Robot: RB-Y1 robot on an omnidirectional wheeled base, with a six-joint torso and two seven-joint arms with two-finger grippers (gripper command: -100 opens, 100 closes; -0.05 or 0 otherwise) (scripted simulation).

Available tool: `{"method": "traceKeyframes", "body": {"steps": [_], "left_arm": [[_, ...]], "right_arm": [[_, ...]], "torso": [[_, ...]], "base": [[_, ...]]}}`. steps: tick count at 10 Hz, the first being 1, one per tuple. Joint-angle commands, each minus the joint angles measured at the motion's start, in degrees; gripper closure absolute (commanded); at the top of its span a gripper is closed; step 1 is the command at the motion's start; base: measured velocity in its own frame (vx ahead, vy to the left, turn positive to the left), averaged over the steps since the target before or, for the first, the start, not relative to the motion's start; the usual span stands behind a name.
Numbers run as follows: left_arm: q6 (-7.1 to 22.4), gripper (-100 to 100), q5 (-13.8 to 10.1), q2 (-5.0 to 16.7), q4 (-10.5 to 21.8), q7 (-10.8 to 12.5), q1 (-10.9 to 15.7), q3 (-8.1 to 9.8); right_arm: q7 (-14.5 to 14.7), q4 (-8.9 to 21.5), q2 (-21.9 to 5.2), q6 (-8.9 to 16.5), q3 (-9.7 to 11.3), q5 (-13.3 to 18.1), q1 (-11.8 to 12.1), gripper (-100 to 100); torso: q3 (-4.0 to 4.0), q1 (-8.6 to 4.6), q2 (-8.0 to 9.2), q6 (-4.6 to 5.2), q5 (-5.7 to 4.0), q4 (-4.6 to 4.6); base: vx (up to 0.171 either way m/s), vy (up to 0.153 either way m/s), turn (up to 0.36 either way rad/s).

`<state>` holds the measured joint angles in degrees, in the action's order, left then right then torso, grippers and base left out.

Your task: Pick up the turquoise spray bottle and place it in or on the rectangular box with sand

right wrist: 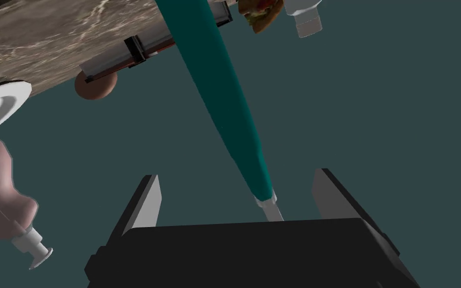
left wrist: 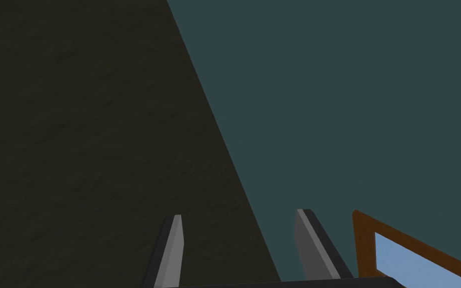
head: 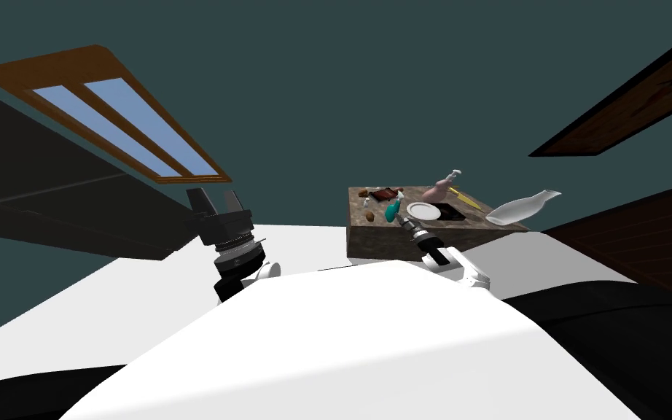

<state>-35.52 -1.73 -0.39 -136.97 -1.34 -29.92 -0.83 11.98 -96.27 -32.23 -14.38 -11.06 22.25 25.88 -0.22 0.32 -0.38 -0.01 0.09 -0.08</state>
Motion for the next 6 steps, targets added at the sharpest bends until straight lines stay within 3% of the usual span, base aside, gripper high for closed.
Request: {"method": "traceKeyframes", "body": {"steps": [1, 6], "left_arm": [[0.0, 0, 0.0, 0.0, 0.0, 0.0, 0.0, 0.00], [0.0, 0, 0.0, 0.0, 0.0, 0.0, 0.0, 0.00]], "right_arm": [[2.4, 1.0, -1.1, 1.4, 0.2, 1.5, -0.8, -100], [8.2, 4.0, -5.0, 5.5, 0.4, 5.3, -3.2, -100]], "torso": [[0.00, 0.00, 0.00, 0.00, 0.00, 0.00], [0.04, -0.03, 0.07, 0.00, -0.01, 0.01]], "base": [[0.079, 0.105, -0.055], [0.066, 0.088, -0.059]]}}
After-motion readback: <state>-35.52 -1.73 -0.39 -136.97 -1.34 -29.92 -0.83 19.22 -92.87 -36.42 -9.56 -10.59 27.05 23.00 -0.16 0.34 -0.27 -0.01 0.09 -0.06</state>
